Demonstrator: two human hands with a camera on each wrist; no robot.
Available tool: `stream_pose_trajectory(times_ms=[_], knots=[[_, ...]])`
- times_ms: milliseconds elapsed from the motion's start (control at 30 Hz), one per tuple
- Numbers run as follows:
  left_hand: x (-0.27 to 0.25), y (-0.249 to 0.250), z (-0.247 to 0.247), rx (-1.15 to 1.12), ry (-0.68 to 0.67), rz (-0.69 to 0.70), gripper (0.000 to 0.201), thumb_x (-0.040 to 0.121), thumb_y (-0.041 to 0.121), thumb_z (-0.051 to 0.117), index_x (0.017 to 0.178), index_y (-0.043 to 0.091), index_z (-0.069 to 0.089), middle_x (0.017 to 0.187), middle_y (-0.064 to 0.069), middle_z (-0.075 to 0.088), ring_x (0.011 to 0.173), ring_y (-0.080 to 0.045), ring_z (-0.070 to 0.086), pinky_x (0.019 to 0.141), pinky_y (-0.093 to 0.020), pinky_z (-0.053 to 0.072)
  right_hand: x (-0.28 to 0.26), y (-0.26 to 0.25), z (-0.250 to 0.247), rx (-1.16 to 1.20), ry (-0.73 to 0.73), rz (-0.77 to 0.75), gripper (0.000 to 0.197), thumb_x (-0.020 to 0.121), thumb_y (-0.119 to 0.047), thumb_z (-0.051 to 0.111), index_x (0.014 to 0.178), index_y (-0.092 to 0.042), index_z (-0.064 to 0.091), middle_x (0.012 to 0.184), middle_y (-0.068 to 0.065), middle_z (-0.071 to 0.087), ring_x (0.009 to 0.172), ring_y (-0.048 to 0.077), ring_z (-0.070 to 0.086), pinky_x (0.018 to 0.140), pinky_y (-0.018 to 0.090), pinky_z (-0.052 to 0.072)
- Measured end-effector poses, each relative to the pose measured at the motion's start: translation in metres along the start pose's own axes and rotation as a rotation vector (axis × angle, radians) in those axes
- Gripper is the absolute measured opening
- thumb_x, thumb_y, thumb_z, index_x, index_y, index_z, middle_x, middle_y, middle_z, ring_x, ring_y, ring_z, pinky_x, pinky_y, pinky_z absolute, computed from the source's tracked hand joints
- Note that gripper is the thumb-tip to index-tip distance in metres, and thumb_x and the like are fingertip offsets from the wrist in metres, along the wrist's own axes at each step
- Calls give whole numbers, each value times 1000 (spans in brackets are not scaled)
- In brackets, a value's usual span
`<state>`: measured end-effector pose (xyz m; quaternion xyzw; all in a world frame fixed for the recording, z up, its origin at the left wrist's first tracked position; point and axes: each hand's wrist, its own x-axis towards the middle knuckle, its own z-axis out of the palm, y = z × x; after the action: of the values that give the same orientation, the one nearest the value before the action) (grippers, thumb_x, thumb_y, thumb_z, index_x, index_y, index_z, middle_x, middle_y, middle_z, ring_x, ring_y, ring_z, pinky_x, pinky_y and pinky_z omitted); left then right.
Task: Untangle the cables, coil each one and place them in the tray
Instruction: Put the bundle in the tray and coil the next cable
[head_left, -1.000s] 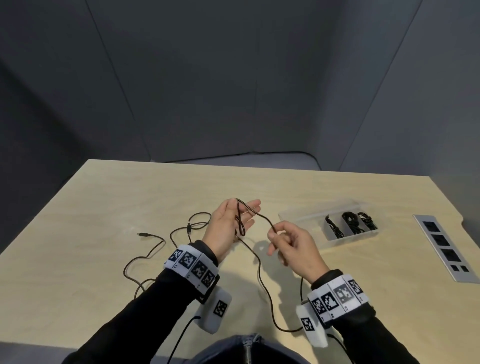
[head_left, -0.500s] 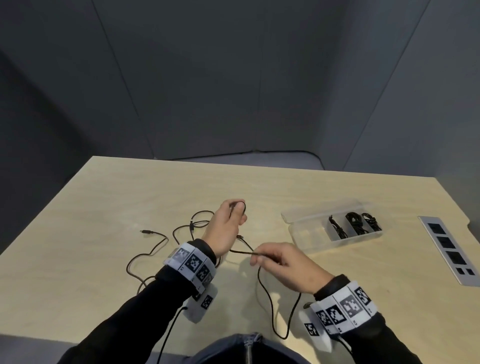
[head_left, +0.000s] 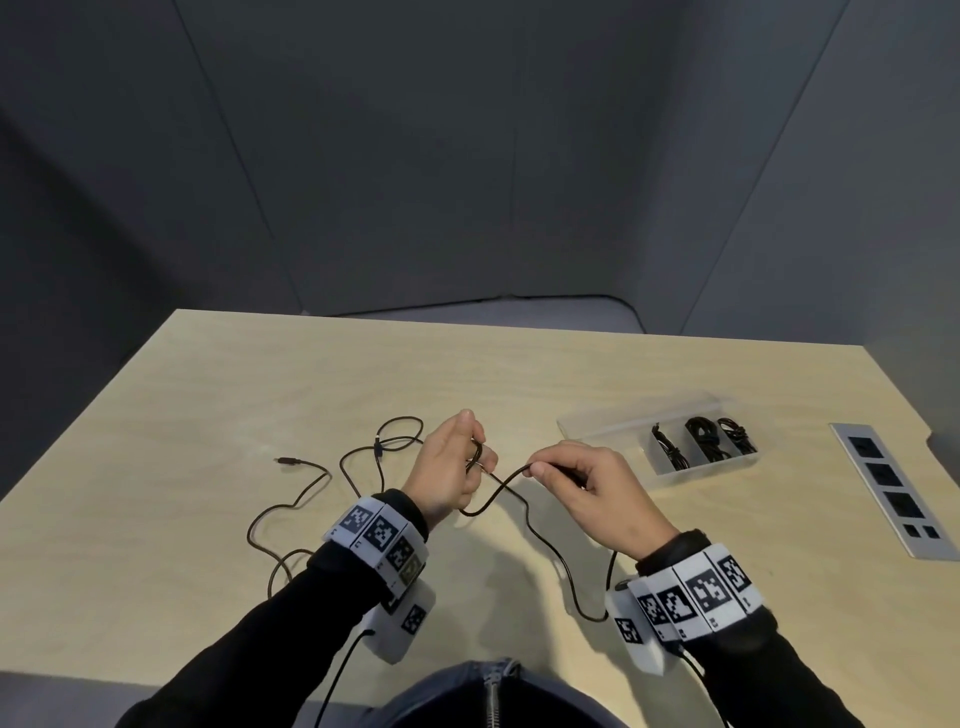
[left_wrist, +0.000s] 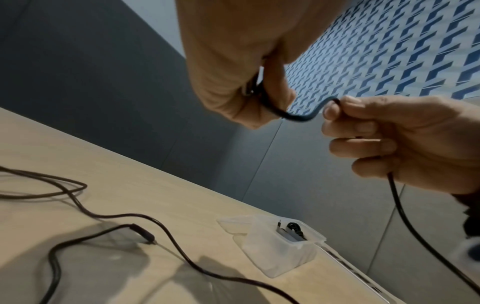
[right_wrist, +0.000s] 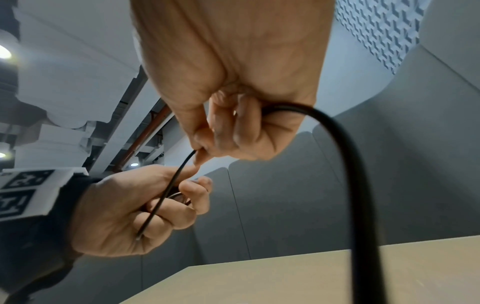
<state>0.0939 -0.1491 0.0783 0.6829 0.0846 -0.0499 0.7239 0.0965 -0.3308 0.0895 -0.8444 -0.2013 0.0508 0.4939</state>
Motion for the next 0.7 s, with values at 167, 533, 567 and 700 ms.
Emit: stream_pose_trajectory(times_ms=[167,533,567,700], knots=[[-2,-11,0,370,-143,218,42,97,45,27,77,19,53,63,3,67,51,-12,46,51,-21,36,3,-3,4,20,1,-67,10,85,-17,66,81,-22,74,68,-10,60,62,6,51,60,17,40],[0,-2,-1,397,-351,57,33,85,49,53,65,23,56,49,11,44,48,-7,39,51,-21,33,18,21,-15,370,175,127,17,71,-10,80,78,-10,64,58,-10,61,52,15,40,53,23,37],[1,-2,-3,343,-310,73,35,83,52,51,64,22,53,53,11,45,52,-10,39,56,-24,34,17,24,-16,351,174,120,14,72,-10,79,75,-10,66,57,-11,60,52,17,39,52,23,36],[3,0,1,79,-250,64,39,99,36,39,66,21,54,94,-1,69,91,-11,66,85,-34,51,12,21,-7,412,160,108,5,76,-4,73,76,-7,69,63,4,66,51,6,54,53,12,41]])
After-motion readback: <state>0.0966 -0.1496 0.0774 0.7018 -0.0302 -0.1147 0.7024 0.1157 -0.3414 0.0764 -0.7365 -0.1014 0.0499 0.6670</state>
